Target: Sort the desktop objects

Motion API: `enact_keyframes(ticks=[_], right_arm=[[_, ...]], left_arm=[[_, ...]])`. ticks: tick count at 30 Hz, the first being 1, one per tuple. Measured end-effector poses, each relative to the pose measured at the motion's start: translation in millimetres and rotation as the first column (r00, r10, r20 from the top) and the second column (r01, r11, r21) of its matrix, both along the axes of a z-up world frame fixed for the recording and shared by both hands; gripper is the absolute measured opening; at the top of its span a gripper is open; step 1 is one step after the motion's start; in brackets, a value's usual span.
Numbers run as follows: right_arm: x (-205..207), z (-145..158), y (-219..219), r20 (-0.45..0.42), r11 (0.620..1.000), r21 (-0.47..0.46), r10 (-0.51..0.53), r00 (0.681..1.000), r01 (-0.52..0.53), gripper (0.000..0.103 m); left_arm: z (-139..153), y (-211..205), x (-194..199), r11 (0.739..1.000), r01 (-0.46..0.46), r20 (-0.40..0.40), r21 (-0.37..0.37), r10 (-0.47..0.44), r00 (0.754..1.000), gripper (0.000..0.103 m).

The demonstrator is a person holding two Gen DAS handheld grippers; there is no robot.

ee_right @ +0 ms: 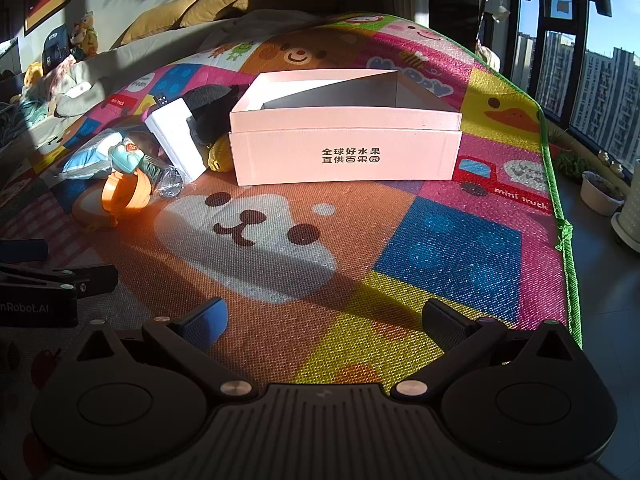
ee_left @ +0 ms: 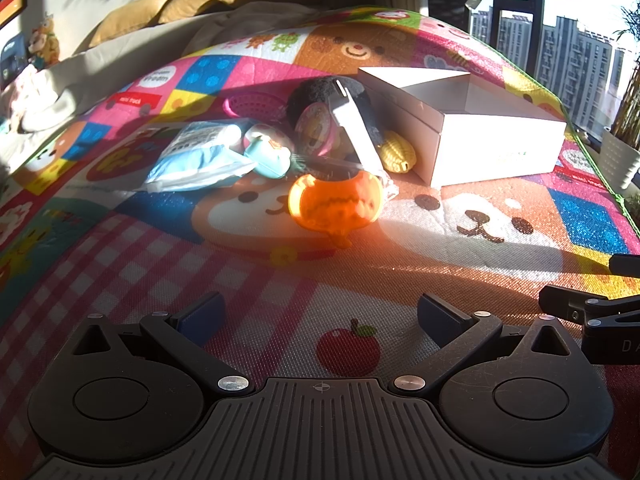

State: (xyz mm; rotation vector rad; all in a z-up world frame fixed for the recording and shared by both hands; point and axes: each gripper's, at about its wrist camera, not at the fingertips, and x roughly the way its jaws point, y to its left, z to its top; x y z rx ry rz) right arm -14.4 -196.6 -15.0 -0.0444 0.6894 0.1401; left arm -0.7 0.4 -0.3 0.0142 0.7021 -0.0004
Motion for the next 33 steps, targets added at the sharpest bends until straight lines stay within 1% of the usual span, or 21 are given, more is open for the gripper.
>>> enact_keyframes(ticks=[11,14,18,26,28,30,32,33], right_arm=[[0,0,0,-0.004,1.000,-0.002,-0.001,1.000,0.001,0.103],[2,0,0,-0.020,1.000,-0.006,0.002,1.000,-0.002,0.103],[3,2,1,-0.054,1.000,-0.005,-0.020,0.998,0.020,0.103],[4,3,1,-0.079,1.000,-0.003,-0.027,0.996,0.027,0.103],[5,4,2,-0.082,1.000,-0.010,-0.019,0.996,0.018,0.103],[6,5,2,-0.086,1.000,-0.012,-0.008,0.996,0.007,0.103],[9,10,3,-0.105,0.999,0.001,0.044,0.994,-0.044,0.103],[10,15,5,-0.080,0.997,0.014,0.082,0.993,-0.082,0.103]], left_arm=[[0,-1,0,1.000,0.001,-0.001,0.001,-0.001,1.000,0.103],[0,-2,0,1.000,0.001,-0.001,0.002,-0.001,1.000,0.103],[-1,-1,0,1.000,0.003,-0.005,0.002,-0.003,1.000,0.103],[0,0,1,1.000,0.013,-0.011,-0.001,-0.013,1.000,0.103],[2,2,2,1.000,0.023,-0.016,-0.005,-0.023,1.000,0.103],[6,10,2,0.998,0.035,-0.018,-0.044,-0.036,0.999,0.103],[12,18,5,0.997,0.058,-0.023,-0.059,-0.059,0.998,0.103],[17,21,7,0.996,0.081,-0.014,-0.045,-0.082,0.997,0.103]])
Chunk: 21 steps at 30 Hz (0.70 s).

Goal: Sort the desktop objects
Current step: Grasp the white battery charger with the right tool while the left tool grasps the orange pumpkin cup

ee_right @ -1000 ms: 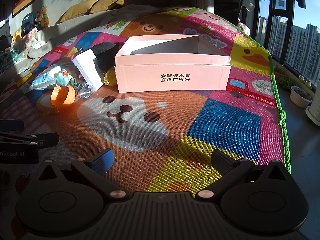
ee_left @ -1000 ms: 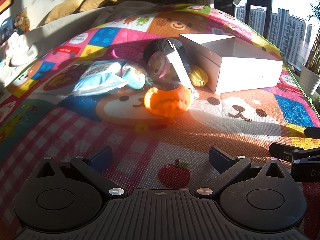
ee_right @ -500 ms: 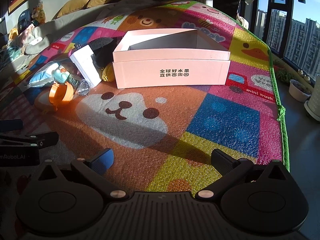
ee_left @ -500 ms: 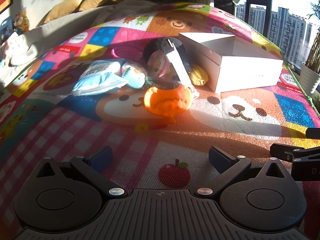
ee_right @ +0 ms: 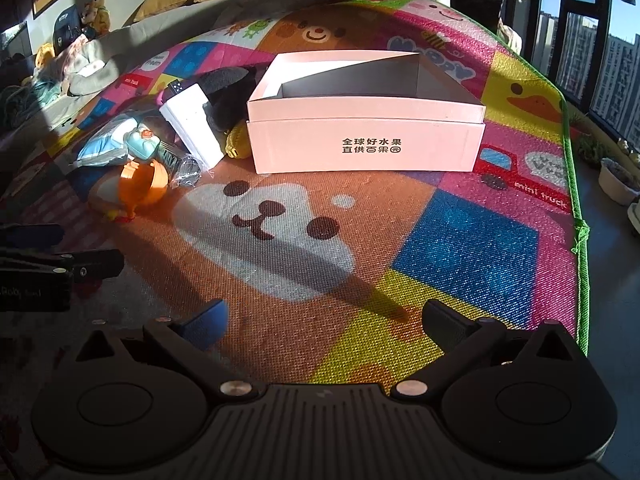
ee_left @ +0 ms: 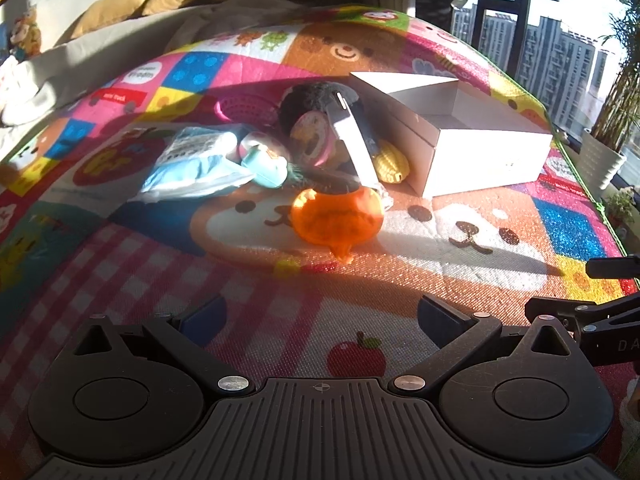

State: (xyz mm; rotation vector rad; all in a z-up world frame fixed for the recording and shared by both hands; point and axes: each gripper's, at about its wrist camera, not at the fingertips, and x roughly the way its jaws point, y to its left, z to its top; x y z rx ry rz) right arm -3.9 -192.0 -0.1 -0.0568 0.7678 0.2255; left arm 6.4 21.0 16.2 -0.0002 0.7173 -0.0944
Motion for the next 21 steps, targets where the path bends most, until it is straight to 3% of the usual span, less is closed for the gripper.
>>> enact_keyframes(ticks=[1,3,4,5,9,11,13,15,16,19,21], right_arm=[[0,8,4,0.058,1.000,-0.011,0.015,0.998,-0.015,0.100],[4,23,21,0.190,0.995,-0.075,0.076,0.979,-0.063,0.082],[10,33,34,0.249,0.990,-0.104,0.120,0.961,-0.097,0.064],[16,38,41,0.267,0.988,-0.101,0.136,0.954,-0.113,0.055],[57,58,83,0.292,0.974,-0.013,0.222,0.930,-0.228,0.056],[79,54,110,0.261,0.960,-0.013,0.272,0.926,-0.279,0.064],[96,43,132,0.225,0.961,-0.050,0.277,0.934,-0.273,0.065],[107,33,138,0.209,0.964,-0.075,0.266,0.941,-0.256,0.054],[110,32,134,0.195,0.962,-0.069,0.274,0.942,-0.265,0.032],[105,41,109,0.187,0.970,0.002,0.238,0.953,-0.242,0.017],[92,53,81,0.185,0.968,0.076,0.221,0.958,-0.238,0.017]], left_arm=[[2,2,1,1.000,0.012,0.012,0.015,-0.012,1.000,0.103],[7,7,6,0.997,0.026,0.054,0.066,-0.030,0.998,0.103],[7,9,8,0.997,0.023,0.062,0.080,-0.028,0.998,0.103],[7,12,12,0.996,0.018,0.062,0.087,-0.024,0.998,0.103],[4,19,24,0.998,0.037,0.026,0.060,-0.039,0.999,0.103],[4,19,23,0.997,0.048,0.026,0.052,-0.049,0.998,0.103],[4,19,21,0.998,0.051,0.032,0.042,-0.052,0.998,0.103],[5,20,19,0.998,0.044,0.040,0.040,-0.046,0.998,0.103],[5,21,19,0.998,0.040,0.047,0.040,-0.042,0.998,0.103],[6,20,18,0.998,0.045,0.054,0.036,-0.047,0.997,0.103],[6,16,20,0.997,0.064,0.058,0.043,-0.067,0.996,0.103]])
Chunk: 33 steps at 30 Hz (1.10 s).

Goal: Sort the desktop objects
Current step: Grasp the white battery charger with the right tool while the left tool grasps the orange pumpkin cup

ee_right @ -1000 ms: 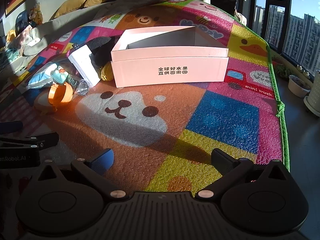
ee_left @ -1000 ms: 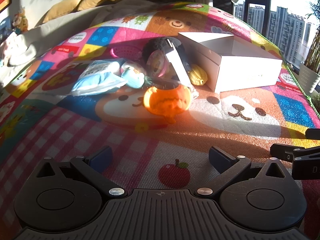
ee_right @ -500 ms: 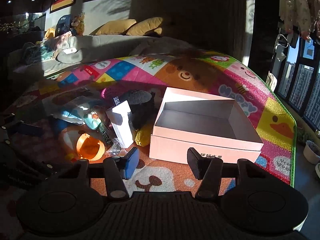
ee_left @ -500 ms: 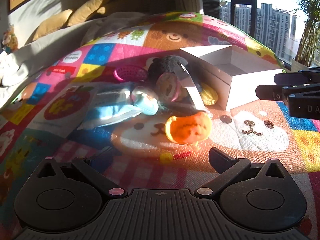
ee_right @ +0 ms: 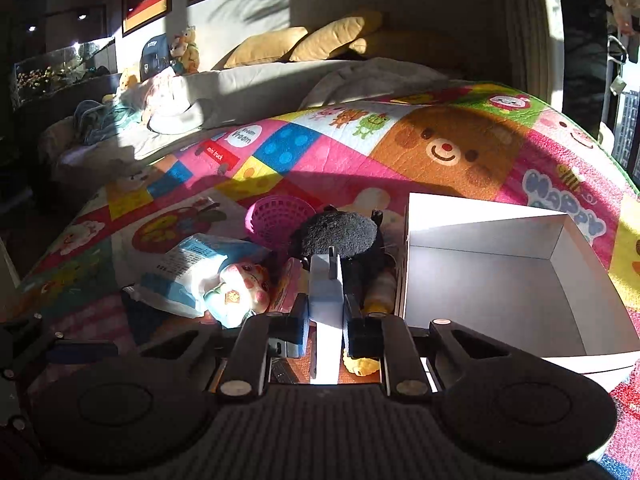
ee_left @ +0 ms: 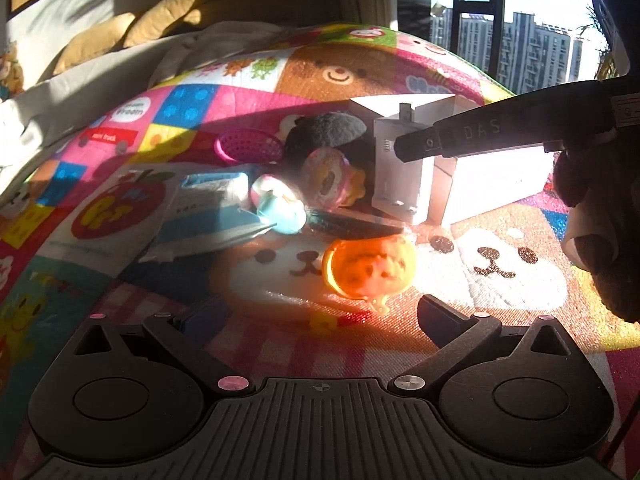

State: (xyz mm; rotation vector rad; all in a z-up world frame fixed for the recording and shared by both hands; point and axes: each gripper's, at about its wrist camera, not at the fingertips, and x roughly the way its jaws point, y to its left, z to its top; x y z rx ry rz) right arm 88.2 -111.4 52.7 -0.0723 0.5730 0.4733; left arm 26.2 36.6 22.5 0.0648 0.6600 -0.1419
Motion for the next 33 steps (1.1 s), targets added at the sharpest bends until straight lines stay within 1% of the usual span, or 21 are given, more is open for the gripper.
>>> enact_keyframes(ticks=[2,4,6,7,8,9,10,11,13,14,16,18,19,21,22,25,26,28,30,32,33], right_arm=[[-14,6,-25,-0.033,0.998,0.060,0.000,0.999,0.002,0.017],[-25,5,-50,-0.107,0.993,0.115,-0.003,0.994,0.015,0.017],[-32,-8,-78,-0.231,0.982,0.183,0.003,0.973,0.041,0.017],[-33,-14,-88,-0.260,0.981,0.185,-0.008,0.966,0.058,0.018],[-35,-17,-95,-0.259,0.981,0.175,-0.034,0.965,0.082,0.025],[-38,-19,-104,-0.241,0.980,0.148,-0.091,0.966,0.130,0.032],[-40,-20,-115,-0.204,0.974,0.135,-0.151,0.967,0.180,0.050],[-41,-18,-124,-0.175,0.966,0.144,-0.188,0.966,0.214,0.061],[-35,-11,-144,-0.127,0.942,0.178,-0.264,0.956,0.284,0.069],[-29,-8,-152,-0.111,0.927,0.197,-0.302,0.947,0.319,0.077],[-11,-5,-170,-0.084,0.880,0.240,-0.402,0.912,0.410,0.090],[6,-7,-181,-0.087,0.842,0.263,-0.466,0.881,0.471,0.091],[19,-9,-188,-0.107,0.822,0.282,-0.485,0.868,0.495,0.091],[36,-14,-194,-0.145,0.799,0.321,-0.489,0.860,0.508,0.091],[41,-16,-195,-0.161,0.795,0.338,-0.478,0.864,0.503,0.091],[52,-20,-189,-0.191,0.811,0.368,-0.413,0.891,0.455,0.091],[53,-19,-186,-0.191,0.814,0.370,-0.405,0.894,0.448,0.095],[52,-16,-180,-0.185,0.825,0.366,-0.389,0.902,0.431,0.097],[48,-14,-174,-0.198,0.837,0.380,-0.342,0.919,0.393,0.097],[44,-13,-167,-0.197,0.855,0.382,-0.297,0.934,0.352,0.097],[37,-12,-162,-0.177,0.871,0.369,-0.278,0.944,0.325,0.097]], left_arm=[[0,-9,1,1.000,0.024,0.008,0.012,-0.024,1.000,0.103],[0,-17,3,0.999,0.043,0.010,0.017,-0.043,0.999,0.103],[-1,-25,6,0.998,0.057,0.006,0.017,-0.057,0.998,0.103],[-2,-28,8,0.998,0.065,0.001,0.017,-0.065,0.998,0.103],[-4,-31,10,0.997,0.070,-0.003,0.020,-0.070,0.998,0.103],[-7,-35,13,0.997,0.070,-0.009,0.028,-0.070,0.997,0.103],[-9,-37,15,0.997,0.070,-0.014,0.038,-0.070,0.997,0.103],[-11,-39,17,0.996,0.071,-0.020,0.046,-0.070,0.997,0.103],[-13,-41,20,0.996,0.072,-0.023,0.049,-0.071,0.997,0.103],[-12,-41,21,0.996,0.072,-0.023,0.049,-0.071,0.997,0.103],[-11,-40,22,0.996,0.068,-0.019,0.052,-0.067,0.998,0.103],[-10,-38,24,0.997,0.063,-0.016,0.053,-0.062,0.998,0.103],[-9,-36,23,0.997,0.060,-0.014,0.050,-0.060,0.998,0.103],[-8,-32,23,0.997,0.058,-0.012,0.046,-0.057,0.998,0.103],[-7,-30,23,0.997,0.057,-0.011,0.045,-0.057,0.998,0.103],[-6,-25,23,0.998,0.053,-0.010,0.044,-0.053,0.999,0.103],[-5,-24,23,0.998,0.053,-0.008,0.041,-0.053,0.999,0.103],[-4,-21,23,0.998,0.052,-0.005,0.032,-0.052,0.999,0.103],[-3,-19,23,0.999,0.047,-0.001,0.021,-0.047,0.999,0.103],[-3,-18,23,0.999,0.043,0.000,0.012,-0.043,0.999,0.103],[-3,-17,23,0.999,0.042,0.001,0.008,-0.042,0.999,0.103]])
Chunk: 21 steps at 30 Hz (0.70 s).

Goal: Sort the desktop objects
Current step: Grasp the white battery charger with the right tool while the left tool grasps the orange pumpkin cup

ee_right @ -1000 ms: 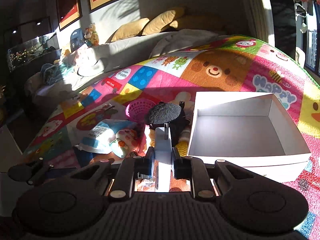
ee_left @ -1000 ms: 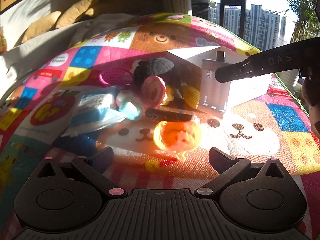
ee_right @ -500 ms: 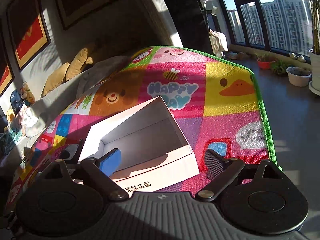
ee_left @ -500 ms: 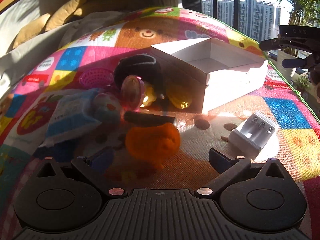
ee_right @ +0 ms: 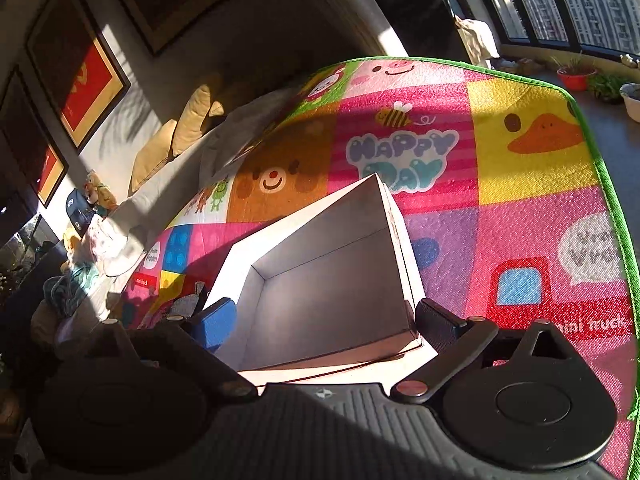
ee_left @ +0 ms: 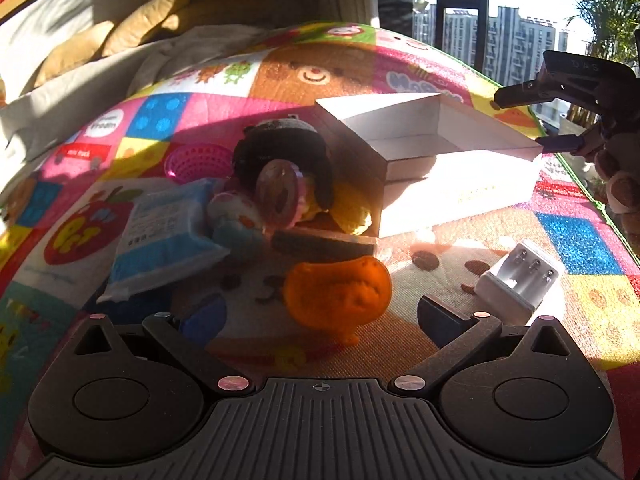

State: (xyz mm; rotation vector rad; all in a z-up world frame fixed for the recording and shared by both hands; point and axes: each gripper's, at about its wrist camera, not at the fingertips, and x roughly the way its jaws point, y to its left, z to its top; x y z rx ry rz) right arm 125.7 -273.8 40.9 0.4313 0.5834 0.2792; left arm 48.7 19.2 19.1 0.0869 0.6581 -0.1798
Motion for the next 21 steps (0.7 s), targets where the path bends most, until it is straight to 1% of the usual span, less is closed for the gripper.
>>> enact_keyframes(ticks=[1,3,6,9,10,12,13,14,16,18,20,21], right_arm=[[-4,1,3,0.014,1.000,-0.019,0.004,1.000,-0.003,0.097],[-25,9,9,0.068,0.996,-0.088,-0.005,0.998,0.011,0.097],[-61,15,20,0.121,0.980,-0.198,0.029,0.992,-0.005,0.097],[-91,6,37,0.092,0.949,-0.313,0.075,0.993,-0.042,0.097],[-98,2,42,0.083,0.938,-0.343,0.088,0.993,-0.054,0.095],[-113,-10,55,0.050,0.906,-0.414,0.122,0.991,-0.091,0.087],[-119,-17,64,0.023,0.885,-0.451,0.140,0.990,-0.115,0.079],[-121,-21,68,0.007,0.873,-0.469,0.152,0.988,-0.131,0.075],[-125,-31,79,-0.006,0.853,-0.500,0.165,0.986,-0.146,0.075],[-124,-31,83,-0.005,0.853,-0.499,0.172,0.985,-0.151,0.077],[-122,-28,85,0.007,0.866,-0.477,0.175,0.984,-0.151,0.089],[-120,-27,86,0.011,0.868,-0.472,0.177,0.984,-0.151,0.091]], left_arm=[[-1,0,0,1.000,-0.002,0.003,-0.005,0.002,1.000,0.103],[-2,1,-2,1.000,-0.012,0.021,-0.012,0.013,1.000,0.103],[-6,1,-1,1.000,-0.026,0.030,-0.013,0.026,0.999,0.103],[-9,-2,7,1.000,-0.028,0.008,-0.006,0.028,1.000,0.103],[-10,-4,8,1.000,-0.024,0.012,0.005,0.024,1.000,0.103],[-11,-9,11,0.999,-0.011,0.016,0.033,0.010,1.000,0.103],[-11,-12,13,0.999,-0.010,0.012,0.039,0.009,1.000,0.103],[-12,-13,15,0.999,-0.008,0.005,0.038,0.008,1.000,0.103],[-13,-14,17,0.999,0.017,-0.002,0.027,-0.017,1.000,0.103],[-14,-16,17,0.999,0.024,0.007,0.033,-0.024,1.000,0.103],[-14,-16,16,0.999,0.029,0.013,0.030,-0.029,1.000,0.101],[-14,-15,16,0.999,0.031,0.016,0.025,-0.031,0.999,0.095]])
